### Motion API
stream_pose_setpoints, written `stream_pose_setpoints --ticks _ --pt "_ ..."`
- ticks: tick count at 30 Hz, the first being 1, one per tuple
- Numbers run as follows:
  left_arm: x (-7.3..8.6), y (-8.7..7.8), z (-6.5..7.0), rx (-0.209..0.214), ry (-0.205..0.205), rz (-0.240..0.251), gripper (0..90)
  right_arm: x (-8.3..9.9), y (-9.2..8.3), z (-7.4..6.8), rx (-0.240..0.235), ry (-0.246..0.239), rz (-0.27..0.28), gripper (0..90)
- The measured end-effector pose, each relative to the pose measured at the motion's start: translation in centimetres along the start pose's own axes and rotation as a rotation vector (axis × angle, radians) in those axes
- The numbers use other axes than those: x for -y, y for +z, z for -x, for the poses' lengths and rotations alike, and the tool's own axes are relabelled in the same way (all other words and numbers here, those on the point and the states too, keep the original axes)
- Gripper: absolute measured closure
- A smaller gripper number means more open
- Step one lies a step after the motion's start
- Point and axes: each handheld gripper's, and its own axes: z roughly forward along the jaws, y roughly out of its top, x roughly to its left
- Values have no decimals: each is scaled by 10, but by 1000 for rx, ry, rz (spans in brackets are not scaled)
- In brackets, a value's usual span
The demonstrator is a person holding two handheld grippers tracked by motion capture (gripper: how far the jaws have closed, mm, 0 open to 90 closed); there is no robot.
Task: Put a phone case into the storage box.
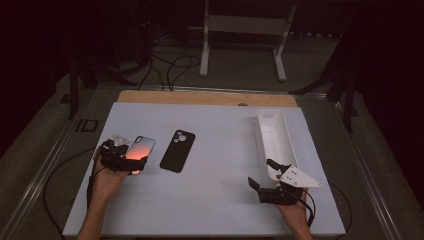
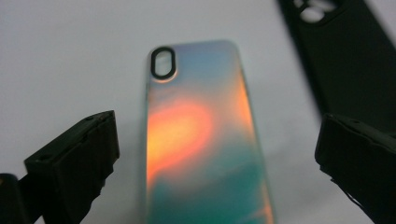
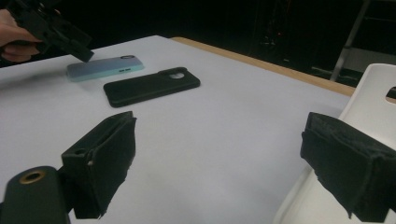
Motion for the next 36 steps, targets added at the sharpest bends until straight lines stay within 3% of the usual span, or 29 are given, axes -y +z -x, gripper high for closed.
stream_pose_setpoints --ticks 4,17,23,30,36 --pt "1 11 -2 8 -2 -58 4 0 0 0 1 -1 -2 103" --pt "3 24 -6 23 -17 -148 37 1 0 0 0 -1 -3 103" --pt "3 26 -7 38 -30 -161 32 1 0 -1 0 2 -5 103" --pt "-1 25 -6 48 -13 -220 36 1 1 -1 -3 -1 -4 103" --pt "-3 22 -5 51 -3 -233 102 1 0 -2 -5 -2 -3 103"
